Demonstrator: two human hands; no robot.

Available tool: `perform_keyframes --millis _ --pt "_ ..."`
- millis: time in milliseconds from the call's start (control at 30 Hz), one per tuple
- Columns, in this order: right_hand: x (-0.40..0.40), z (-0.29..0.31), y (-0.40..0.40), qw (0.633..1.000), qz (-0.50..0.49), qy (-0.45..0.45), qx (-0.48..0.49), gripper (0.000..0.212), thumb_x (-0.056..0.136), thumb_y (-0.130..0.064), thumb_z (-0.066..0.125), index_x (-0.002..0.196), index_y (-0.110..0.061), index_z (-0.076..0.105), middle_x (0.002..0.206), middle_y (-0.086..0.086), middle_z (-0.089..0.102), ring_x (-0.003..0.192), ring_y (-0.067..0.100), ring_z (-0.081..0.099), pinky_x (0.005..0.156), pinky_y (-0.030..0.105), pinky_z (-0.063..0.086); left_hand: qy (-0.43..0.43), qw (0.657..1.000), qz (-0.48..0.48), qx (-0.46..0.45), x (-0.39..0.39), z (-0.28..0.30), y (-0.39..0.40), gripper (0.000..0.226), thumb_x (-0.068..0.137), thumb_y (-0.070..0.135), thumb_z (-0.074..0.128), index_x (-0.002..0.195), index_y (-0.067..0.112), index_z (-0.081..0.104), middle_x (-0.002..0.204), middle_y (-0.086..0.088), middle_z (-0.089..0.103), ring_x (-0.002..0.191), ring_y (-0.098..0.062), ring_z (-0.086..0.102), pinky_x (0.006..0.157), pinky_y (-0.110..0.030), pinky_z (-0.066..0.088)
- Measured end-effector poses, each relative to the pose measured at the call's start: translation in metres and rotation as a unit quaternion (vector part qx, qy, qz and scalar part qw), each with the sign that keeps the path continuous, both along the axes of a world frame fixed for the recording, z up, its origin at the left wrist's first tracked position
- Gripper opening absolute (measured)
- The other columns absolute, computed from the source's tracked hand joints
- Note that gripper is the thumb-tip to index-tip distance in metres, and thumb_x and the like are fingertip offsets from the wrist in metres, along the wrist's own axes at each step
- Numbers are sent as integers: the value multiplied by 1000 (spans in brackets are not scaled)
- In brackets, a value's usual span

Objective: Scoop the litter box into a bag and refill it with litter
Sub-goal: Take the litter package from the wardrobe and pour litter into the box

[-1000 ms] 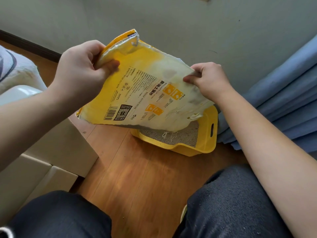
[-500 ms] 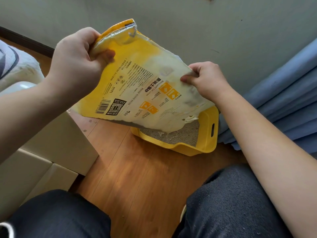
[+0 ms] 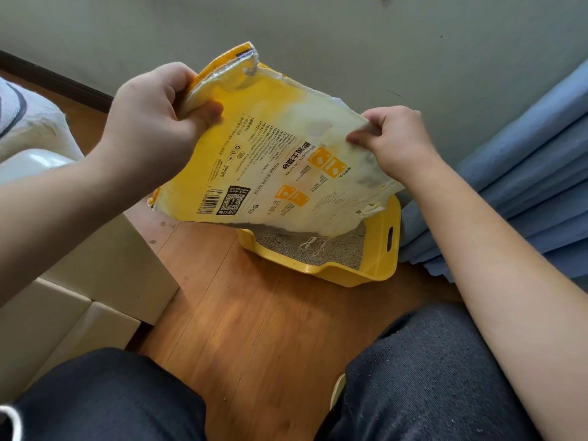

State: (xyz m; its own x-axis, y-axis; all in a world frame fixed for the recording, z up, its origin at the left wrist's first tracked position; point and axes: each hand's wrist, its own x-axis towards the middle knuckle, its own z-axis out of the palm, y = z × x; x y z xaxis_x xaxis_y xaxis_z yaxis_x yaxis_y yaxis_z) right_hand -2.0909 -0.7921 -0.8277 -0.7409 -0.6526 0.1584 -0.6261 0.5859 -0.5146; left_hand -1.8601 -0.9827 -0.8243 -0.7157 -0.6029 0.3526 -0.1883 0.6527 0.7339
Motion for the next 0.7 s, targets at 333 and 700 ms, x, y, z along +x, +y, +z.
perform_keyframes --millis 333,700 --pt "-5 -1 -3 998 -14 51 -33 7 85 -30 67 83 -25 71 77 -5 64 76 16 55 68 28 45 -6 1000 -16 8 -1 -4 -1 25 92 36 64 103 13 63 93 -5 68 84 -18 66 71 -36 57" --pt "-2 -6 -11 993 4 71 -89 11 86 -28 66 88 -20 74 80 -4 70 81 17 63 74 37 52 -35 999 -14 -2 6 -15 -5 19 89 33 67 92 15 62 86 0 67 79 -15 65 67 -31 53"
